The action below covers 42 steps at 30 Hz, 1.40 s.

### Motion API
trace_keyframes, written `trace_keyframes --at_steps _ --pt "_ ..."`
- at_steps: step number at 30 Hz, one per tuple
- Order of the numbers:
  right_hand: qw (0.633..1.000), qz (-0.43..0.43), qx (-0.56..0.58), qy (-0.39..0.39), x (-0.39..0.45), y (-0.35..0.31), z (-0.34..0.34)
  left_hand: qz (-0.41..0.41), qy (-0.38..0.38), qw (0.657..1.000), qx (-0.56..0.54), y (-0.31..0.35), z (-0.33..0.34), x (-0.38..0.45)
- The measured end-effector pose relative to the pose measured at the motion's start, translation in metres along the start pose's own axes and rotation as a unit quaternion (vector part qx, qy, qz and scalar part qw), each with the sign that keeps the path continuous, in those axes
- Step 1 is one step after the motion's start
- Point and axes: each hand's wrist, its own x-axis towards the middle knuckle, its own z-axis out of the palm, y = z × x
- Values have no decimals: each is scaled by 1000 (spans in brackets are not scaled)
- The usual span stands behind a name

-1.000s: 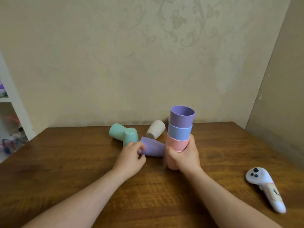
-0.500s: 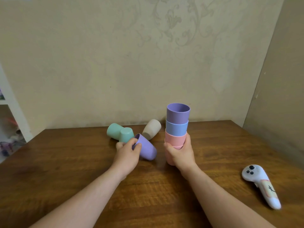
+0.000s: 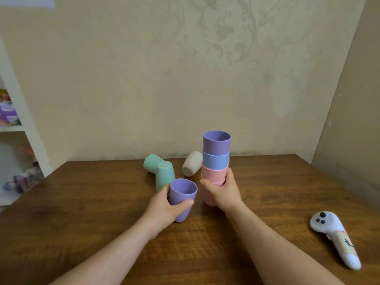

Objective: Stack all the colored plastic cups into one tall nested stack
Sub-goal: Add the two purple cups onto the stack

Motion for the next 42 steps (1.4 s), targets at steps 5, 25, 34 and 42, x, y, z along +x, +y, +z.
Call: trace_keyframes --at_steps 5,25,34,42 --pt "999 -4 -32 10 2 -3 3 23 -16 1000 -1 9 -21 7" --pt "999 -2 -14 -31 -4 -9 21 119 -19 992 -37 169 9 70" --pt "1000 -9 -10 -27 -1 -6 24 121 -56 991 -32 163 3 69" --pt "999 -29 -21 -39 2 -4 25 167 2 908 384 96 -62 83"
